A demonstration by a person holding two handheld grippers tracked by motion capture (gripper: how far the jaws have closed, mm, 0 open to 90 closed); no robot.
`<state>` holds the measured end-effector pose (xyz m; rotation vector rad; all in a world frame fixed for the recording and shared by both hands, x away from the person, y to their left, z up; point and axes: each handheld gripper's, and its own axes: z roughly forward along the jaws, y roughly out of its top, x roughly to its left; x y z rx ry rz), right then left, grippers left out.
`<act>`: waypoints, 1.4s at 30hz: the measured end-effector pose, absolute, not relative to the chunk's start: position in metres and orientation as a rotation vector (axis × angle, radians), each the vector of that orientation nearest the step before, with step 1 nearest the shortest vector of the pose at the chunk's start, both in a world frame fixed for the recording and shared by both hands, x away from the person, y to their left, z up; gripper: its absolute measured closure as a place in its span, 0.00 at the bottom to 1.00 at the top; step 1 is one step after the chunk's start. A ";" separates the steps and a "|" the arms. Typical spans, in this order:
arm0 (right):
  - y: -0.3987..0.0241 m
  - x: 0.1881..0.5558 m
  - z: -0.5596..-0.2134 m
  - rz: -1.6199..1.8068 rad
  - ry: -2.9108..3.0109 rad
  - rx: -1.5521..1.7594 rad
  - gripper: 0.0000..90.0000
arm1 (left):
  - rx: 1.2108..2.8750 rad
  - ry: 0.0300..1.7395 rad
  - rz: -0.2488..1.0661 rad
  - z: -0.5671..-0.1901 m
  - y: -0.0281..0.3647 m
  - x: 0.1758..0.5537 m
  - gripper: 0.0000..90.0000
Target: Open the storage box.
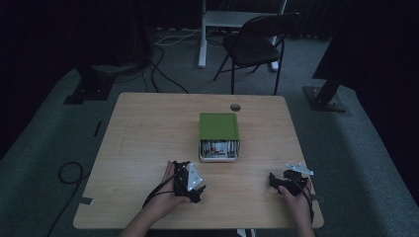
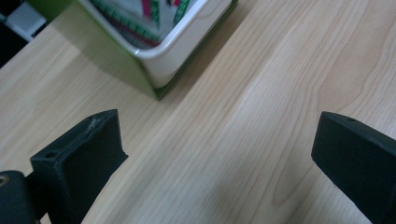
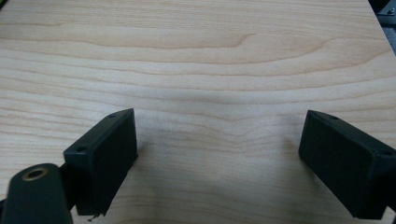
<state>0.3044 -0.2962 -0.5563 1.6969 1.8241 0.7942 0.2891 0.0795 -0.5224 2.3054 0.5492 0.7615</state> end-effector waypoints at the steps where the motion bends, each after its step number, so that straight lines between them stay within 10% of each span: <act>1: -0.296 0.304 -0.556 0.794 1.824 1.697 0.12 | 2.310 0.537 0.769 -0.522 0.077 0.289 0.03; 31: -0.296 0.304 -0.556 0.795 1.824 1.697 0.12 | 2.370 0.214 0.984 -0.522 0.031 0.289 0.03; 42: -0.296 0.304 -0.556 0.794 1.824 1.697 0.12 | 2.363 0.130 1.083 -0.520 0.023 0.296 0.19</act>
